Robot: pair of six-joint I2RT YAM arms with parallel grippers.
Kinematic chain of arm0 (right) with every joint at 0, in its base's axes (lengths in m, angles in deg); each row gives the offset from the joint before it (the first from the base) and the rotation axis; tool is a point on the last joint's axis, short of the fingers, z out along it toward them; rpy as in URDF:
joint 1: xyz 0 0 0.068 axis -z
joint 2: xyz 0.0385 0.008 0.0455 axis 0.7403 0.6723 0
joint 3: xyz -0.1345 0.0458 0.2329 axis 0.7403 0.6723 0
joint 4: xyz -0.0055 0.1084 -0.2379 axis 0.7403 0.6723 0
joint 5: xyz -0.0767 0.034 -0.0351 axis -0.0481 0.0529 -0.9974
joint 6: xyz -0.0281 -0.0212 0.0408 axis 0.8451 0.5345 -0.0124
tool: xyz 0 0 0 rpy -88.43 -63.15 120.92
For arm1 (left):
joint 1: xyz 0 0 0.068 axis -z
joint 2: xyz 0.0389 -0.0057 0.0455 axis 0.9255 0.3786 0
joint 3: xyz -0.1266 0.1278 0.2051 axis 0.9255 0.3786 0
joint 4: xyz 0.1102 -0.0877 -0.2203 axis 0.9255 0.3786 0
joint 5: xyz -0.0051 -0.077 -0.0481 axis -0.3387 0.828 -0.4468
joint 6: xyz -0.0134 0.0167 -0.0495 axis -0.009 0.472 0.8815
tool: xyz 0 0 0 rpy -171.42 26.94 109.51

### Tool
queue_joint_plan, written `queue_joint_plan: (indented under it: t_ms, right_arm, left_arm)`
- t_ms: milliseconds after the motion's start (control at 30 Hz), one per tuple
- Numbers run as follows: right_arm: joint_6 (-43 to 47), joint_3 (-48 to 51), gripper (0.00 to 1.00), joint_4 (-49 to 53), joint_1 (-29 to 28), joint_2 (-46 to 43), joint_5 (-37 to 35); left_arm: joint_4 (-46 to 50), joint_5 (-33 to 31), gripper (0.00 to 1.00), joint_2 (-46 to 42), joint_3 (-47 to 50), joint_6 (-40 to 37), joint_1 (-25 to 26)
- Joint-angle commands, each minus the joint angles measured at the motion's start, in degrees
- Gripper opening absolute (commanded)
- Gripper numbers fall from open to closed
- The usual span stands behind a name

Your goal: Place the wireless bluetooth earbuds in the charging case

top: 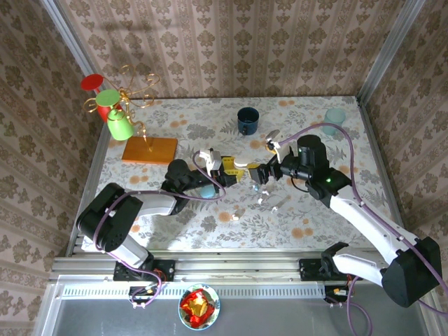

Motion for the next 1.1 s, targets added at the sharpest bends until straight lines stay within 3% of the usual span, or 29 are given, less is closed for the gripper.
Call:
queue_joint_plan:
  t_ms: [0,300,600,700,833,1067]
  right_arm:
    - [-1.2,-2.1,1.0,-2.4,0.1,-0.9,-2.4]
    - [-5.3,-6.4,0.99,-2.1,0.2,1.8,-6.2]
    - [-7.3,-8.5,0.98,-0.6,0.2,2.0,-3.4]
    - [-3.0,-5.0,0.99,-1.7,0.1,-1.4,4.0]
    - [3.0,-1.5,1.0,2.3,-1.0,-3.5,7.6]
    - [5.8,-2.2,1.0,3.8,-4.1,-0.7,5.8]
  left_arm:
    - [-1.6,2.1,0.34,-0.5,0.7,-1.3,0.0]
    - [-1.6,2.1,0.34,-0.6,1.1,-1.7,-0.1]
    - [-1.6,1.2,0.34,-1.6,1.9,-2.4,-0.8]
    - [-1.6,1.9,0.34,-1.9,2.0,-1.8,-1.6]
    - [-1.5,3.2,0.34,-3.2,2.0,-1.4,-2.3]
    - [-1.5,4.3,0.34,-3.8,1.8,-0.5,-2.4]
